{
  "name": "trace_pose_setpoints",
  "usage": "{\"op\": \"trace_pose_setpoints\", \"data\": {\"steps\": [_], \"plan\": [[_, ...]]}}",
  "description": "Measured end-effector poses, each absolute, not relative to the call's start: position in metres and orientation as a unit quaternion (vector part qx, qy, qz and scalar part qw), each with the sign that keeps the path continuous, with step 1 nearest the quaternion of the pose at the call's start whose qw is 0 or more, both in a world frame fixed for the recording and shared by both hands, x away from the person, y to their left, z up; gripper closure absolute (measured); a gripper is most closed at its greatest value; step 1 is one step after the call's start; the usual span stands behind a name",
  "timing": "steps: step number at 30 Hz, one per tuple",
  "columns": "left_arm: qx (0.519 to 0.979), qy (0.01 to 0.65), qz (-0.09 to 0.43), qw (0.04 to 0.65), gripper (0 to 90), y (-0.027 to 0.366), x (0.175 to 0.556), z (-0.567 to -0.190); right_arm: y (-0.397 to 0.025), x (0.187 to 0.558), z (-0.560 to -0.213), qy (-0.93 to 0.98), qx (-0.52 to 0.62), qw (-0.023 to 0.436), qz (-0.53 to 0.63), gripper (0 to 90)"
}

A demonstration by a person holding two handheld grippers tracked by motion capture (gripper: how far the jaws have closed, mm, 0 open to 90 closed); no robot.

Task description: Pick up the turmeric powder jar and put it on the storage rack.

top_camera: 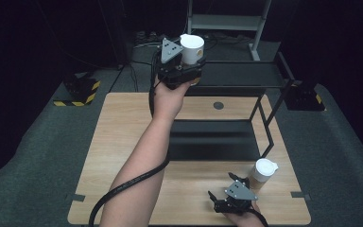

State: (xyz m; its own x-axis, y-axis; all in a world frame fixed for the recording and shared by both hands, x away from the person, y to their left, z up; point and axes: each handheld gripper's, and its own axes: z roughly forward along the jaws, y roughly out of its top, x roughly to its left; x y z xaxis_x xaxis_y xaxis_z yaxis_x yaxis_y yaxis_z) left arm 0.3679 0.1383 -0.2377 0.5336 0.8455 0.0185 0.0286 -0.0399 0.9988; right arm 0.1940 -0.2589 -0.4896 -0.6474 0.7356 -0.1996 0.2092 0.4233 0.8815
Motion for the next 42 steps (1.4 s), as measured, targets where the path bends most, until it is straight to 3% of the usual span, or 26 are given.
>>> {"op": "trace_pose_setpoints", "data": {"steps": [1, 5, 18, 42], "plan": [[0.636, 0.343, 0.342, 0.601, 15.6, 0.137, 0.367, -0.238, -0.259, 0.194, -0.49, 0.79, 0.299, 0.295, 0.446, 1.0], [0.636, 0.352, 0.332, 0.601, 0.4, 0.135, 0.367, -0.237, -0.259, 0.194, -0.49, 0.79, 0.298, 0.295, 0.446, 1.0], [0.64, 0.353, 0.332, 0.597, 0.2, 0.139, 0.35, -0.236, -0.258, 0.194, -0.49, 0.791, 0.295, 0.298, 0.445, 1.0], [0.637, 0.334, 0.344, 0.604, 0.2, 0.155, 0.276, -0.257, -0.256, 0.193, -0.49, 0.795, 0.289, 0.303, 0.44, 1.0]]}}
